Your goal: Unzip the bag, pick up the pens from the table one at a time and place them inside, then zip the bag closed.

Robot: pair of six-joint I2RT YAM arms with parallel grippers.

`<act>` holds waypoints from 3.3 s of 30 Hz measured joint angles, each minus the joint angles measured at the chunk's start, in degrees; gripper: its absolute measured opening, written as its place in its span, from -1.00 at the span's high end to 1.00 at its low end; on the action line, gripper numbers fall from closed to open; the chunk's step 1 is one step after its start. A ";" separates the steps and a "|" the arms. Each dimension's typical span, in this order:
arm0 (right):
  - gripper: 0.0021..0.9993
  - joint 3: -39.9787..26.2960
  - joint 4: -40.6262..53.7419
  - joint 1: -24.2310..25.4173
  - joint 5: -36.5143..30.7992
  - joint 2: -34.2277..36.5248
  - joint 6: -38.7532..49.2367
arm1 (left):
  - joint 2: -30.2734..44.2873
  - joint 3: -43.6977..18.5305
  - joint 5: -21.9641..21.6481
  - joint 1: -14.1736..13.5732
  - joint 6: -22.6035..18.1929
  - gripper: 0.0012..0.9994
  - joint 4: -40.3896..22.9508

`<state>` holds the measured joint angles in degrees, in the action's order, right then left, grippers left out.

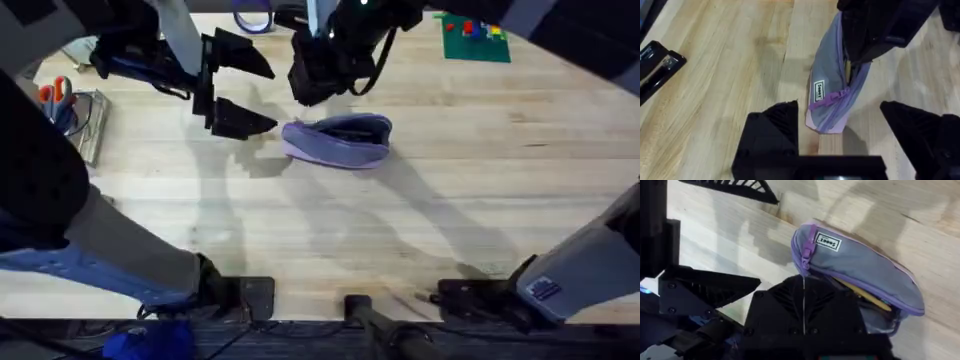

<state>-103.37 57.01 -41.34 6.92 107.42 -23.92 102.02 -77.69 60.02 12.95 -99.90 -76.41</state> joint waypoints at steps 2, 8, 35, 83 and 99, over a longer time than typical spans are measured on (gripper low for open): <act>0.94 0.00 0.00 0.00 -0.02 0.00 0.00 | 0.26 0.02 0.02 0.00 0.14 -0.99 -0.04; 0.94 0.00 0.00 0.00 0.00 0.00 0.00 | 2.37 0.09 0.02 0.00 0.61 -0.99 0.09; 0.85 0.00 -1.06 0.00 -0.02 0.00 0.00 | 2.61 0.19 -1.35 6.32 -3.24 -0.99 -6.94; -0.99 -0.28 -9.40 2.21 1.27 0.00 -1.95 | 2.58 0.19 -2.60 16.76 -18.09 -0.99 -15.05; -0.99 -17.24 6.42 5.14 2.71 10.82 -3.31 | 2.58 0.19 -2.60 16.76 -18.09 -0.99 -15.04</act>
<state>-120.61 63.44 -36.21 9.63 118.24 -27.23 104.60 -77.49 57.43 29.71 -117.99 -91.45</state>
